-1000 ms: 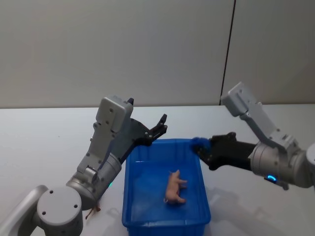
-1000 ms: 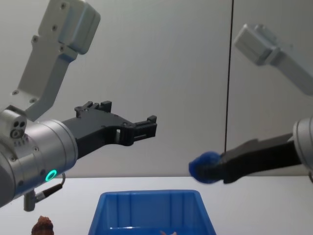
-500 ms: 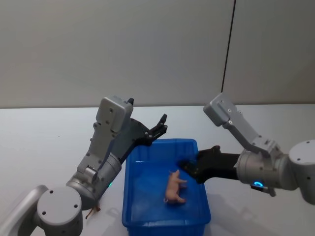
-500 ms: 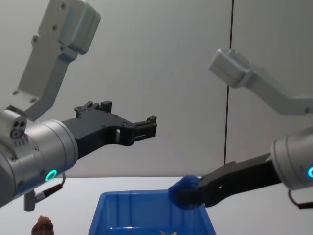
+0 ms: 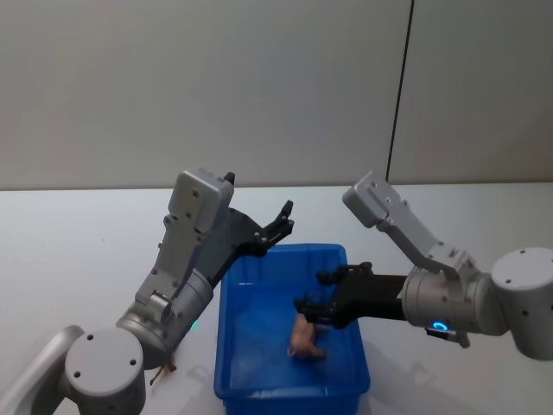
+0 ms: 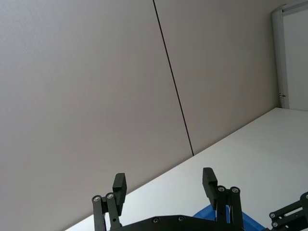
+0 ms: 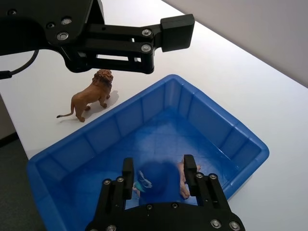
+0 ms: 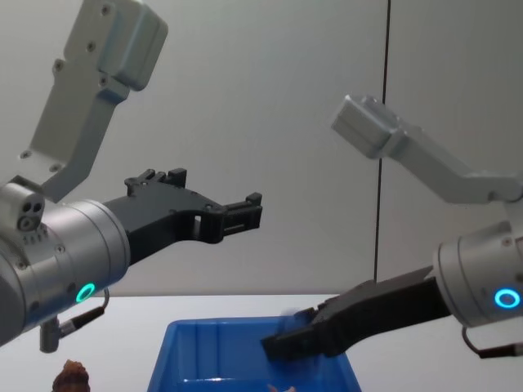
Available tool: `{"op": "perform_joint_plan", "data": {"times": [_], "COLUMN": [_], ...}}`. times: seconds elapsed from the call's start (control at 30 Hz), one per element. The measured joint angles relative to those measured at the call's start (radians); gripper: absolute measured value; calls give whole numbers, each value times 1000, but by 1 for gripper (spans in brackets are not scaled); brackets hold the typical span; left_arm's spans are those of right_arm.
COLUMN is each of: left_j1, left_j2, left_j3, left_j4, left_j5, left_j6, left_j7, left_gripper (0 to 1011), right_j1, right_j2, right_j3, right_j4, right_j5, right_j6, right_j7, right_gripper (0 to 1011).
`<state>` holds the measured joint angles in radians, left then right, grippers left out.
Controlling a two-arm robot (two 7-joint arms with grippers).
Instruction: Pick up the two dolls from the table and place them into the box.
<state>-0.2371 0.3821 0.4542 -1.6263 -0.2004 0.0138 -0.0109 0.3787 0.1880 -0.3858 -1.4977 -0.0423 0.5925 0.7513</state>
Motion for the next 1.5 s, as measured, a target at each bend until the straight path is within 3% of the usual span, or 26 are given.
{"op": "perform_joint_plan", "data": {"times": [0.5,0.93,1.5], "left_j1": [0,0,0], "left_j2": [0,0,1], "left_j3": [0,0,-1], "left_j4": [0,0,0], "left_j5": [0,0,0], "left_j6": [0,0,1], "left_j7": [0,0,-1], "left_gripper": [1001,1001,1001], "right_j1": [3,-27,-108], "right_j2": [1,32,76], "right_j3": [-1,32,86], "right_j4": [5,-47,-147], "right_j5": [8,51,119], "right_j6": [-6,-4,4], "right_j7": [-5,-115,-373], "right_gripper": [1001,1001,1001]}}
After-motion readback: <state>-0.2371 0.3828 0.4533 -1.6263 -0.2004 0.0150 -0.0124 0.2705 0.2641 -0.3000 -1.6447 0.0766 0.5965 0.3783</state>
